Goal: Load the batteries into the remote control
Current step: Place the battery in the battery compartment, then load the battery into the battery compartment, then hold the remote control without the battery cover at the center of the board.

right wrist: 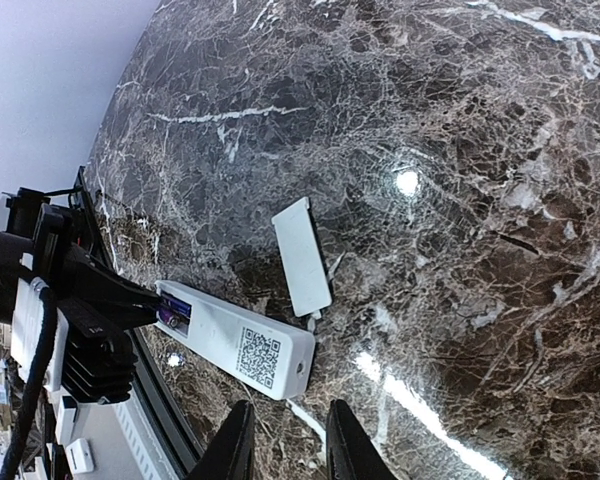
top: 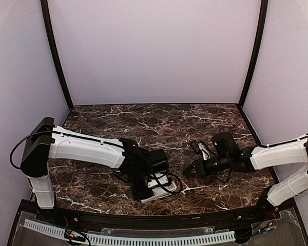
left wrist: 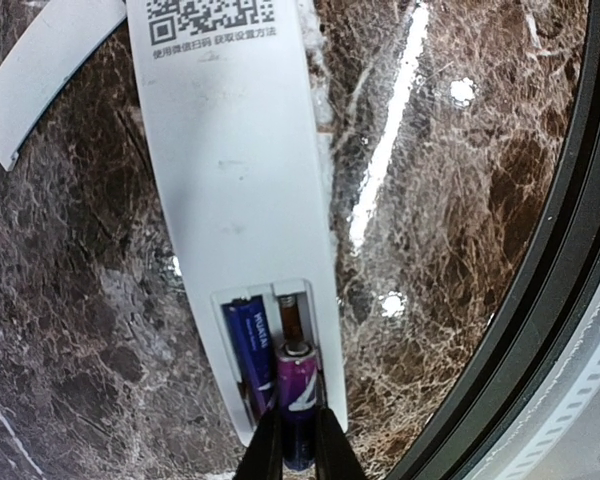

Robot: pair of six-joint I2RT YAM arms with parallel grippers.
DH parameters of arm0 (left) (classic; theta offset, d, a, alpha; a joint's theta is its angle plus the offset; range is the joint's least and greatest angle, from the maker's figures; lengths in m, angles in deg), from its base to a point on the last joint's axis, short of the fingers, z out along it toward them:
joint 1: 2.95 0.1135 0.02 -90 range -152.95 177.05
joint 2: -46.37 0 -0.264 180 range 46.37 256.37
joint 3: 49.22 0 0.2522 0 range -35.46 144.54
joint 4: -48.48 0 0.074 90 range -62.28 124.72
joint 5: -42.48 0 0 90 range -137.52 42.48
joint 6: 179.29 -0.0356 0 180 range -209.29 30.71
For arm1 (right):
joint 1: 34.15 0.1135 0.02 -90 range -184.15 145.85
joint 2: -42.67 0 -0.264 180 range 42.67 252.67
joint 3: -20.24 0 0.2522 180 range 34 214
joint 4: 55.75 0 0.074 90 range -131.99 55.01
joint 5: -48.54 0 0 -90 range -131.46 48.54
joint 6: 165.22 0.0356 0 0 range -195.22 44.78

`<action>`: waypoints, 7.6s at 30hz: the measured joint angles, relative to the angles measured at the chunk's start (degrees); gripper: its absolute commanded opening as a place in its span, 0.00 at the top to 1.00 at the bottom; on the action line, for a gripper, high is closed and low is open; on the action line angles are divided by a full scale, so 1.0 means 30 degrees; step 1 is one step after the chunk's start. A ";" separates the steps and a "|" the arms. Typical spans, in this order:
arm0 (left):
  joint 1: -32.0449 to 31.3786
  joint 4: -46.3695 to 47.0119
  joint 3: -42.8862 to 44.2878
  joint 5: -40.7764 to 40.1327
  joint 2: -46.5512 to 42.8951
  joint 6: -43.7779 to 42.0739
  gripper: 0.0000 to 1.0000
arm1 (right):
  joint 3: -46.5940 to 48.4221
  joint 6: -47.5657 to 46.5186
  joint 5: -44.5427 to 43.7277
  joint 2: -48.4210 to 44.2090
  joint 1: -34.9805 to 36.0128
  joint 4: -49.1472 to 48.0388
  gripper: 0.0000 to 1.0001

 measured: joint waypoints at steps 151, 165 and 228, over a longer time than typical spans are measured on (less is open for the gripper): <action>0.2229 0.7497 -0.6921 0.3075 -0.3869 -0.1035 0.56 | 0.0911 0.1443 0.3563 0.5705 0.1253 -0.4218 0.72; 0.2237 0.7359 -0.6972 0.3300 -0.4146 -0.1122 0.50 | 0.0911 0.1508 0.3555 0.5727 0.1297 -0.4364 0.72; 0.1741 1.0586 -0.9690 0.4743 -0.7978 -1.3755 0.66 | 0.3577 0.0284 0.2798 0.7643 0.2084 -0.0918 0.72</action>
